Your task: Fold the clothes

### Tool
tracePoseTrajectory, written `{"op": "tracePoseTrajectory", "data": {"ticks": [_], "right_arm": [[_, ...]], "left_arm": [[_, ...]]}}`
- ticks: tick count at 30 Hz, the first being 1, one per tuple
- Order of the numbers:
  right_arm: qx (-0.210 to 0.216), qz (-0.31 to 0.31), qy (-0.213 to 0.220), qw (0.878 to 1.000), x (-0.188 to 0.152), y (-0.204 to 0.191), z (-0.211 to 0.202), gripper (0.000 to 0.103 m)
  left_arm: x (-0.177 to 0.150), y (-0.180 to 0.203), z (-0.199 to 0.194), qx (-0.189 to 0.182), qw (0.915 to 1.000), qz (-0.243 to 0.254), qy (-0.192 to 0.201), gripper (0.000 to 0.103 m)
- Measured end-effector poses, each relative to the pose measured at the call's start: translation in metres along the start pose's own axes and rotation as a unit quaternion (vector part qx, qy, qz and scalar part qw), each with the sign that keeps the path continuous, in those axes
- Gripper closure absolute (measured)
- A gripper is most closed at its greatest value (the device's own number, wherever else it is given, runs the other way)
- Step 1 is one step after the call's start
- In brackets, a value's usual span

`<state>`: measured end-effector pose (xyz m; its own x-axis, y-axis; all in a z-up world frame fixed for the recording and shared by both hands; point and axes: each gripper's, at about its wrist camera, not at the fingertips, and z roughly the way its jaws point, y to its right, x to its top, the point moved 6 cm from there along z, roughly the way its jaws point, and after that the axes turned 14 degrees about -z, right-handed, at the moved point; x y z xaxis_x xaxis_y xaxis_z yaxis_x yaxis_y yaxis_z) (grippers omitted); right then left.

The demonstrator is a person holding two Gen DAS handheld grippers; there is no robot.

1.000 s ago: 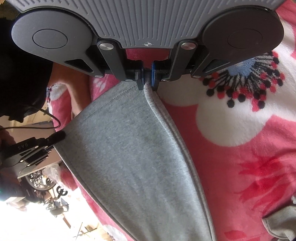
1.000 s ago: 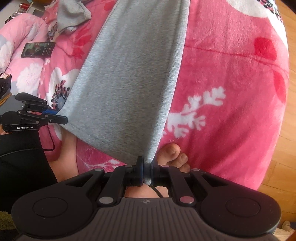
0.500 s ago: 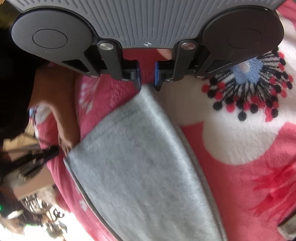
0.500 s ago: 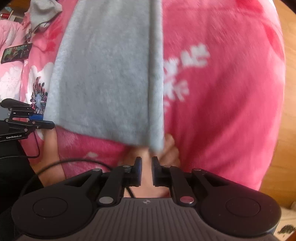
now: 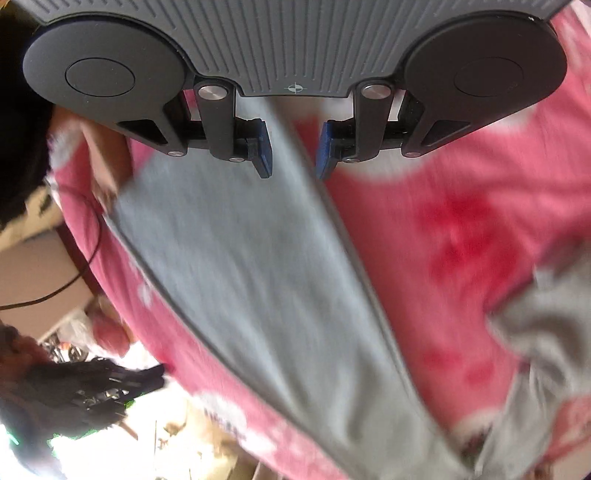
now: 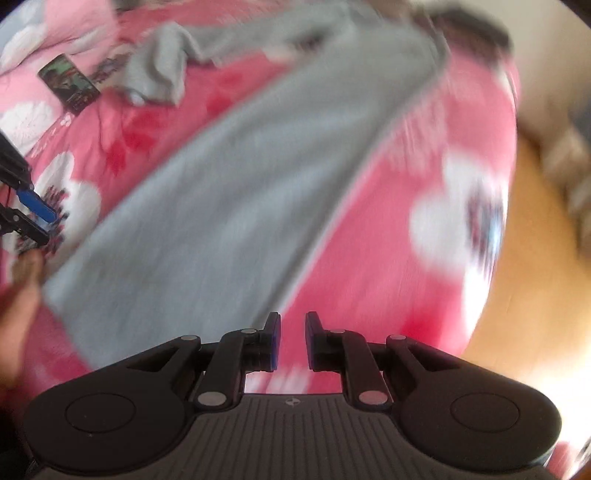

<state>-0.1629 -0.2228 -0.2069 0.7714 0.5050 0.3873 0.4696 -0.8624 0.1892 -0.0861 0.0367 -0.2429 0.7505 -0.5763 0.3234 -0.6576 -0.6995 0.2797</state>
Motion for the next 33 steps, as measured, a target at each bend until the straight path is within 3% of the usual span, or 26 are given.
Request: {"op": "tracePoseTrajectory", "data": {"ticks": [5, 11, 14, 17, 21, 26, 30, 33], "right_arm": [[-0.021, -0.009, 0.029, 0.999, 0.065, 0.032, 0.056, 0.087], [-0.026, 0.046, 0.054, 0.997, 0.095, 0.057, 0.118, 0.087], [0.004, 0.067, 0.042, 0.997, 0.072, 0.057, 0.134, 0.087], [0.028, 0.039, 0.031, 0.998, 0.027, 0.046, 0.12, 0.088], [0.046, 0.008, -0.05, 0.998, -0.013, 0.041, 0.092, 0.088], [-0.011, -0.056, 0.017, 0.998, 0.067, 0.067, 0.081, 0.088], [-0.04, -0.05, 0.092, 0.994, 0.14, 0.077, 0.124, 0.088], [-0.039, -0.021, 0.064, 0.997, 0.137, 0.09, 0.168, 0.088]], "left_arm": [[0.027, 0.034, 0.036, -0.008, 0.9996, 0.009, 0.027, 0.078], [0.037, 0.045, 0.07, -0.032, 0.9994, 0.006, 0.011, 0.078], [0.029, 0.039, 0.077, -0.041, 0.9991, 0.013, 0.0, 0.078], [0.025, 0.034, 0.076, -0.053, 0.9983, 0.024, -0.003, 0.078], [0.022, 0.032, 0.073, -0.073, 0.9967, 0.032, -0.011, 0.071], [0.023, 0.032, 0.075, -0.091, 0.9949, 0.04, -0.018, 0.064], [0.026, 0.036, 0.082, -0.095, 0.9945, 0.034, -0.026, 0.059], [0.027, 0.035, 0.081, -0.101, 0.9941, 0.028, -0.026, 0.057]]}}
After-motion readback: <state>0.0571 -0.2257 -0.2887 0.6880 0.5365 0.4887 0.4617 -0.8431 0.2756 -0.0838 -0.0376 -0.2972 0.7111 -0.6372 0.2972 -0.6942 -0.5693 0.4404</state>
